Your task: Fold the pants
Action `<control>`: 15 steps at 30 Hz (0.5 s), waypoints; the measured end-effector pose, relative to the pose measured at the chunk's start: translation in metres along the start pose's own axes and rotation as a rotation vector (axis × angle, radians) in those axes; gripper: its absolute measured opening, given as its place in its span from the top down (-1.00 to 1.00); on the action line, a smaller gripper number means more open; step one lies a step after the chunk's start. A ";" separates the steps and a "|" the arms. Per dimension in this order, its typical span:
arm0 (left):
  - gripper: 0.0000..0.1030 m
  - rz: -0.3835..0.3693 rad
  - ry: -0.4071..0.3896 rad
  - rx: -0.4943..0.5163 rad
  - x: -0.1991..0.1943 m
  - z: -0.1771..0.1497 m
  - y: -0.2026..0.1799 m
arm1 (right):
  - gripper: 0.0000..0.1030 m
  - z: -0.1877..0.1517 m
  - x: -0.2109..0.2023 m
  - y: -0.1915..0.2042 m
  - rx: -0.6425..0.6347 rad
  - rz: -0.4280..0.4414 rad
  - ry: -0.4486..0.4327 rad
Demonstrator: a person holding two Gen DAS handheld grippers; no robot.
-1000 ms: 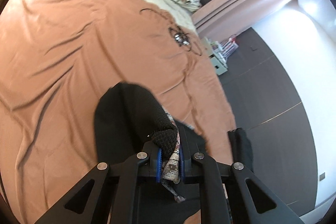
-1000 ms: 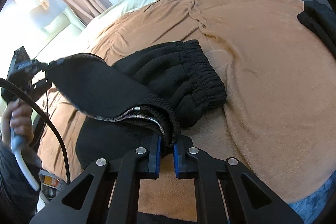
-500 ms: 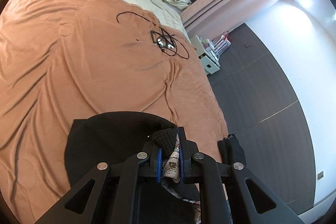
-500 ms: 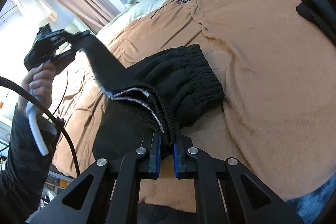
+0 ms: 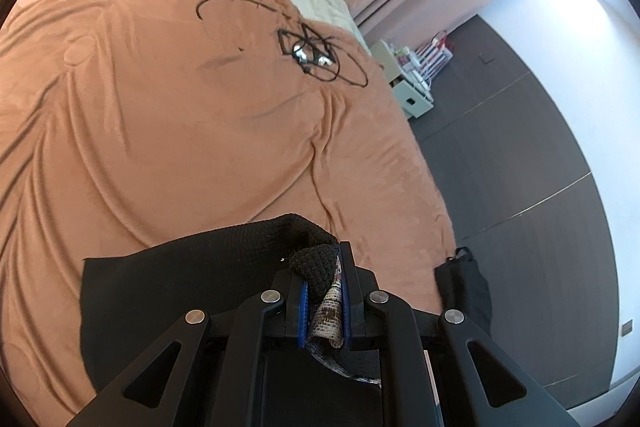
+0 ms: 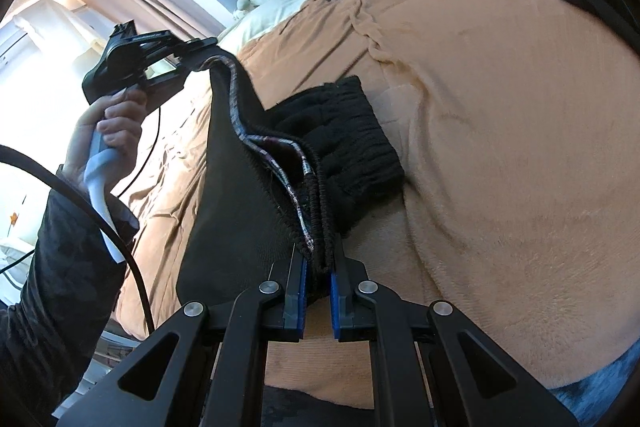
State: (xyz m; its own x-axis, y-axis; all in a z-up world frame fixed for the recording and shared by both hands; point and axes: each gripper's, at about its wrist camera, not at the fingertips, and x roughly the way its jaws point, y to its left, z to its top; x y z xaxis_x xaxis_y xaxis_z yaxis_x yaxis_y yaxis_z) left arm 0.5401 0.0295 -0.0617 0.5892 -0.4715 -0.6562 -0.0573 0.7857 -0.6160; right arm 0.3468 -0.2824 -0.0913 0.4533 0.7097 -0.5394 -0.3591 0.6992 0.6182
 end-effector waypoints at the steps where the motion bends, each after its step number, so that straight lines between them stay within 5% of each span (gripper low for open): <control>1: 0.75 0.011 0.008 0.000 0.008 0.001 0.001 | 0.89 0.001 0.002 -0.002 0.007 0.003 0.004; 5: 0.69 0.055 0.046 0.013 0.031 0.002 0.001 | 0.89 0.006 0.009 -0.010 0.036 0.015 0.015; 9: -0.03 0.081 0.076 0.022 0.045 -0.004 0.003 | 0.89 0.008 0.014 -0.017 0.072 0.026 0.029; 15: -0.16 0.110 0.089 0.032 0.042 -0.016 0.010 | 0.89 0.005 0.015 -0.028 0.118 0.053 0.029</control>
State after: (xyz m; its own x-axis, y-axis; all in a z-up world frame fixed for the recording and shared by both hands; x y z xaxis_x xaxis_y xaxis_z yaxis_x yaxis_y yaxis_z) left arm 0.5512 0.0106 -0.1024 0.5070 -0.4145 -0.7557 -0.0910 0.8461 -0.5251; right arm 0.3680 -0.2914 -0.1134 0.4122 0.7487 -0.5192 -0.2825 0.6467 0.7085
